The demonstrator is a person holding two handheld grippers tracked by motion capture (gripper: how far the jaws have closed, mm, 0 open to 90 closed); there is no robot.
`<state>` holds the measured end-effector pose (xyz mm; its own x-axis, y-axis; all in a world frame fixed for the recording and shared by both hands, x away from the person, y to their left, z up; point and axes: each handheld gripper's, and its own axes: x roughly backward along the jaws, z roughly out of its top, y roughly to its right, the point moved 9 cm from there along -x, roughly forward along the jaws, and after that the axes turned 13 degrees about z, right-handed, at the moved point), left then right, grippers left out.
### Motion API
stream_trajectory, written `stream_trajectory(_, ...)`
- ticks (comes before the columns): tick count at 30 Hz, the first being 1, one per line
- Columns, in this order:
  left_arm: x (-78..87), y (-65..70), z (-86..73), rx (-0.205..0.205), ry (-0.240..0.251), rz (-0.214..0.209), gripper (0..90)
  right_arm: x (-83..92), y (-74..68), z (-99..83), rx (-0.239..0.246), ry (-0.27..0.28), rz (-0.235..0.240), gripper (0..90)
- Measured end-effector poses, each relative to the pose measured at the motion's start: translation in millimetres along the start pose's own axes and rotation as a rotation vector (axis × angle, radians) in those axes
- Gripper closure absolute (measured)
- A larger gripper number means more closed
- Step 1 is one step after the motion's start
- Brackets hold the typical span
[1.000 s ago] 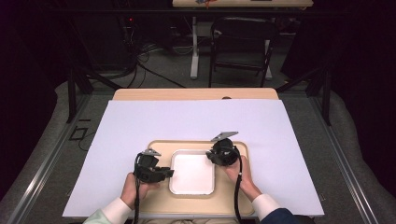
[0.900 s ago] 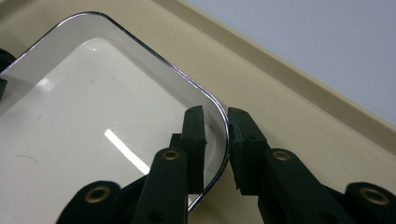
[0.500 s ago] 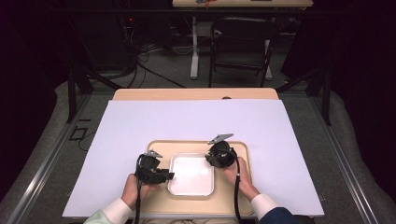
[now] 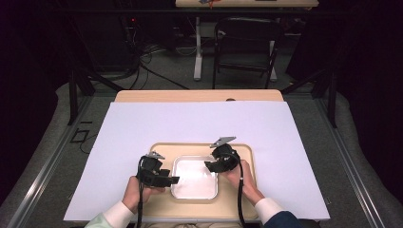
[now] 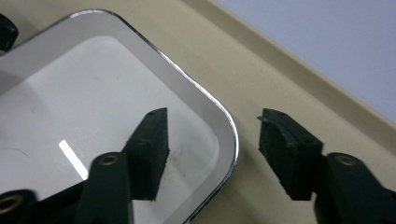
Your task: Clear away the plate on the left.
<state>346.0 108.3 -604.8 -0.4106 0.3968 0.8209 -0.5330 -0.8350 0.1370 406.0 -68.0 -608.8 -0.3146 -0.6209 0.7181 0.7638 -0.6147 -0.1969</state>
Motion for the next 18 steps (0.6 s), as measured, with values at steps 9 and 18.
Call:
stream_trajectory(9, 16.7, -5.1, 9.5, -0.073, 0.059, 0.01, 21.3, 28.2, -12.5, 18.7, 0.069, 0.101, -0.016, 12.3)
stream_trajectory(18, 41.4, -14.9, 21.1, -0.102, 0.159, 0.065, 10.5, 67.9, -20.2, 27.5, 0.101, 0.19, -0.037, 1.3)
